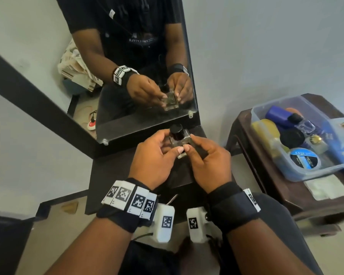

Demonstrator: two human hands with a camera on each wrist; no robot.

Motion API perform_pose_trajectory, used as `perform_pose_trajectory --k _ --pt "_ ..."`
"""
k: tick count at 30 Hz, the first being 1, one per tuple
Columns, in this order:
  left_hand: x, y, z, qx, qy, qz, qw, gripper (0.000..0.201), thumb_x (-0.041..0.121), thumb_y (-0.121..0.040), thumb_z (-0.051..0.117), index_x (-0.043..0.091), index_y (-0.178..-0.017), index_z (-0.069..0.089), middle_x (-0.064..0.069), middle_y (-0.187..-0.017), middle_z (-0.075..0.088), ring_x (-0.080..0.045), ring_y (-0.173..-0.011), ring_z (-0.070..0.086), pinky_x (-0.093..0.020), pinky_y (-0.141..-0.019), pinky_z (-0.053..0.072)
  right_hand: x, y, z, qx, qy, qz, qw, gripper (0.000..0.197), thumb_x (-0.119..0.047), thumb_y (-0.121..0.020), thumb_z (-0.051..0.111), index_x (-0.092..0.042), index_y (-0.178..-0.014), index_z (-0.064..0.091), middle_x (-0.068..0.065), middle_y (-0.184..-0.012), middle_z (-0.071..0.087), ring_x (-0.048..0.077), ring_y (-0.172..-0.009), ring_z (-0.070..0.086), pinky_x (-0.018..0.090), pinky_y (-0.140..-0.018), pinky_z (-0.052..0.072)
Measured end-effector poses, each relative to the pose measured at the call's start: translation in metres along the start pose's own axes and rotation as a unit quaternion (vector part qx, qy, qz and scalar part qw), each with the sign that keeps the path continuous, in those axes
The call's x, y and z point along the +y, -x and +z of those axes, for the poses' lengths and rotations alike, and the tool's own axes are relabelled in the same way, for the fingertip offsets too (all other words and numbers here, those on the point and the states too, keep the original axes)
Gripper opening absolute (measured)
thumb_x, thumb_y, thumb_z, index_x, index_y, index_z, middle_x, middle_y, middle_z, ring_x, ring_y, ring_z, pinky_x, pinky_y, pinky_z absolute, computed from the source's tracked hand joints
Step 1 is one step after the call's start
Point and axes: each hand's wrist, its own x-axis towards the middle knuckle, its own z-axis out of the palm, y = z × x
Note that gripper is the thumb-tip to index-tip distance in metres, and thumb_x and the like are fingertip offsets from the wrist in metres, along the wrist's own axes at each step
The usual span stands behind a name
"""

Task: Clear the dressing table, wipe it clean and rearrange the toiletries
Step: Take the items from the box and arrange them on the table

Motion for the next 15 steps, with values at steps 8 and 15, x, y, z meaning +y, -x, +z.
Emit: perform_pose_trajectory --k 8,15 --pt "-0.001 -0.046 0.027 0.002 0.025 -0.020 0.999 0.048 0.016 -0.090 0.082 0.027 -0.132 0.061 0.004 -0.117 0.077 0.002 -0.102 0.073 -0.029 -0.096 0.060 0.006 -0.016 -0.010 -0.078 0.155 0.066 0.983 0.064 -0.021 -0.097 0.059 -0.037 -0.156 0.040 -0.014 -0.144 0.049 0.011 -0.129 0.037 0.037 -0.099 0.026" --pt "-0.009 -0.047 0.043 0.091 -0.045 -0.035 0.994 0.024 0.027 -0.087 0.085 0.024 -0.092 0.062 0.011 -0.086 0.074 0.008 -0.078 0.070 -0.014 -0.072 0.055 0.006 -0.023 -0.012 -0.137 0.154 0.068 0.976 0.080 -0.013 -0.092 0.054 -0.028 -0.163 0.021 -0.005 -0.161 0.038 0.024 -0.141 0.032 0.054 -0.114 0.032"
